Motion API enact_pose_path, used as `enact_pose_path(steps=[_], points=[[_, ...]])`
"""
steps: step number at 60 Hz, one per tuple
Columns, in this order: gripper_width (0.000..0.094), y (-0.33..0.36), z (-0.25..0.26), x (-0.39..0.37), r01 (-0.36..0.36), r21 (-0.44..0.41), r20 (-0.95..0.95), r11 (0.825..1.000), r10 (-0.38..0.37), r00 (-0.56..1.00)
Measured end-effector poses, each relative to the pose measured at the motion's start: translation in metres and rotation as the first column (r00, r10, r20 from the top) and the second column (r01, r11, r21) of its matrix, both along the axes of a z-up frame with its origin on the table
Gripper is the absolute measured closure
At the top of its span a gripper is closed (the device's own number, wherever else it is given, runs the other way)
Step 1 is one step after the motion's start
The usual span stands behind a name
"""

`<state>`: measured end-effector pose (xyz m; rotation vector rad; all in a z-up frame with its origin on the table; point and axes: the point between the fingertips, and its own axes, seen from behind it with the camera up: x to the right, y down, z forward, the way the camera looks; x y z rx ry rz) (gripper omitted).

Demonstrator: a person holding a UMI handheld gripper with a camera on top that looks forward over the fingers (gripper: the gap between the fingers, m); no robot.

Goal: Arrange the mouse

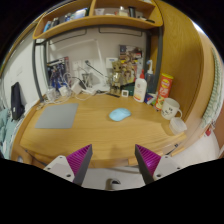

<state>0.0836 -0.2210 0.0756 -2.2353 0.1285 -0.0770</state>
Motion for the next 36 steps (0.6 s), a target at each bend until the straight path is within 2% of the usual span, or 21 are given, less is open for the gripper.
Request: enact_pose_path(steps=[12,36], points=[[0.0084,0.061,-0.044,0.040,0.031,-0.051,-0.019,0.998,-0.032,0.999],[0.0078,0.200,-0.089,0.040,-0.054,-0.163,-0.084,0.985,0.041,0.996]])
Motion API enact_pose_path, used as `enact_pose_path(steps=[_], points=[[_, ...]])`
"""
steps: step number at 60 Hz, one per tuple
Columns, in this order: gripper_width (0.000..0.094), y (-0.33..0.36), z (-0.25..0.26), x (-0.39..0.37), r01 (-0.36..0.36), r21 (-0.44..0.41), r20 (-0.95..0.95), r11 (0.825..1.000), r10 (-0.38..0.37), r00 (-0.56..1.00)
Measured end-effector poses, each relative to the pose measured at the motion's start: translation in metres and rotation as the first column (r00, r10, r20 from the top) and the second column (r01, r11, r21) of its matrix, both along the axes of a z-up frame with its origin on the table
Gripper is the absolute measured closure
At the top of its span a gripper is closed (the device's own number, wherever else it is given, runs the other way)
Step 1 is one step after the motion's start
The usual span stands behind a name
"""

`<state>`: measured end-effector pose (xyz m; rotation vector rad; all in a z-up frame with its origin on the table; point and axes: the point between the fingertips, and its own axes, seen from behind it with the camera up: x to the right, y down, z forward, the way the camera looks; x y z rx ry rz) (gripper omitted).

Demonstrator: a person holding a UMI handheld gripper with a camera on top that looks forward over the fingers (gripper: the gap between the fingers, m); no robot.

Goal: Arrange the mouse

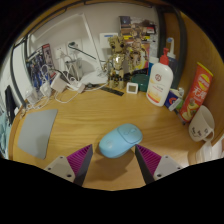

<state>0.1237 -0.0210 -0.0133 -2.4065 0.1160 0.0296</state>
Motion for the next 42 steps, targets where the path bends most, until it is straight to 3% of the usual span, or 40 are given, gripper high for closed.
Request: enact_pose_path(steps=[18,29,31,33,42], points=[[0.0130,0.059,-0.006,0.000,-0.077,-0.027,0.041,0.997,0.078,0.996],[0.0275,0.073,-0.005,-0.011,-0.133,0.012,0.048,0.991,0.133,0.990],[0.0267,0.073,-0.005,-0.013,-0.140,0.024,0.049,0.990,0.139,0.989],[0.0399,0.072,-0.004,-0.016,-0.150,0.034,0.049,0.988,0.148,0.988],[0.0469,0.070,-0.003,-0.017,-0.133,0.070,0.075,0.989,0.127,0.989]])
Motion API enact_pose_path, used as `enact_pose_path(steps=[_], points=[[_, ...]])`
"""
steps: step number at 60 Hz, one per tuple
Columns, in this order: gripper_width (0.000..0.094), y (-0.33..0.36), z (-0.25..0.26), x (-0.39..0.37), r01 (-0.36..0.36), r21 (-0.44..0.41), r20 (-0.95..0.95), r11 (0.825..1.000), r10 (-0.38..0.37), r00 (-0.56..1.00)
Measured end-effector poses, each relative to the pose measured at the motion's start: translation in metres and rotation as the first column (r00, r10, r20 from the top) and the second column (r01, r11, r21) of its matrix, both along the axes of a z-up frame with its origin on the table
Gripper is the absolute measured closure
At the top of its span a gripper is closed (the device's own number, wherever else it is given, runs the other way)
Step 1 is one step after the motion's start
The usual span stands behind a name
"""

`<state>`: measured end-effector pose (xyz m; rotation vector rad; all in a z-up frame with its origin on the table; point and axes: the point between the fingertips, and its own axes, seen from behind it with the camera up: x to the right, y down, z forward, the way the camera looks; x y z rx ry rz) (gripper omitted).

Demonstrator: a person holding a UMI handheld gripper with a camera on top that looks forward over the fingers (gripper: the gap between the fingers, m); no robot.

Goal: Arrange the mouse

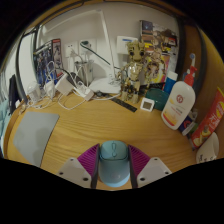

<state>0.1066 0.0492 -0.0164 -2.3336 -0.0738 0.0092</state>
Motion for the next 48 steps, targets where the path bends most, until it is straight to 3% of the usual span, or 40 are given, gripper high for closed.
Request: enact_pose_path(steps=[11,15,24,36,48], points=[[0.0638,0.000,0.000,-0.001,-0.010,0.019,-0.005,1.000,0.010,1.000],[0.0644,0.000,-0.001,0.000,-0.004,0.010,0.015,1.000,0.004,1.000],[0.0646,-0.001,0.018,0.001,0.082,-0.008,0.036,0.997,-0.082,0.996],[0.0646,0.027,0.143,-0.038,0.130,0.166,0.063,0.978,-0.142,0.988],[0.0647,0.053,0.246,-0.135,0.055,0.315,0.057,0.947,-0.076,0.995]])
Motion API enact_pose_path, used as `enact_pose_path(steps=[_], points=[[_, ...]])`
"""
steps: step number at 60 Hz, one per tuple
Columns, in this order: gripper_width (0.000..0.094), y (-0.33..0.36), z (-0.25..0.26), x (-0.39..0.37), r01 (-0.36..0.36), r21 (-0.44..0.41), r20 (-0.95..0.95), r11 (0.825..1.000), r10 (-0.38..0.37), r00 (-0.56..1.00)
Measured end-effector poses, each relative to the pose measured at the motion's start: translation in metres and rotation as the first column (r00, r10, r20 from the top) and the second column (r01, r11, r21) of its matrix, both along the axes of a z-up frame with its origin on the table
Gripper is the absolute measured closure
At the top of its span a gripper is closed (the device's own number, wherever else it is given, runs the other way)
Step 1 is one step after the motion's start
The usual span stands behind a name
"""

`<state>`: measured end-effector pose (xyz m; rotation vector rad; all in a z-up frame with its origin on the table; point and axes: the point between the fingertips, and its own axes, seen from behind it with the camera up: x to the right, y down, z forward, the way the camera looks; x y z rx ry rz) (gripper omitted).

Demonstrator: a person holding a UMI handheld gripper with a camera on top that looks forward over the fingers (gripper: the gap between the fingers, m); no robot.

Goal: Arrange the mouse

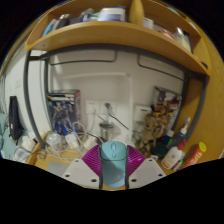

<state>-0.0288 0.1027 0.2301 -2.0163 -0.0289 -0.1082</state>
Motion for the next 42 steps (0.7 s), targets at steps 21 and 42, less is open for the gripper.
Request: enact_pose_path(steps=[21,42], points=[[0.0648,0.006,-0.098,-0.163,-0.126,-0.151,-0.050,0.980,0.120,0.992],[0.0642,-0.022,-0.233,-0.181,-0.093,-0.345,-0.069,0.934,0.074,0.995]])
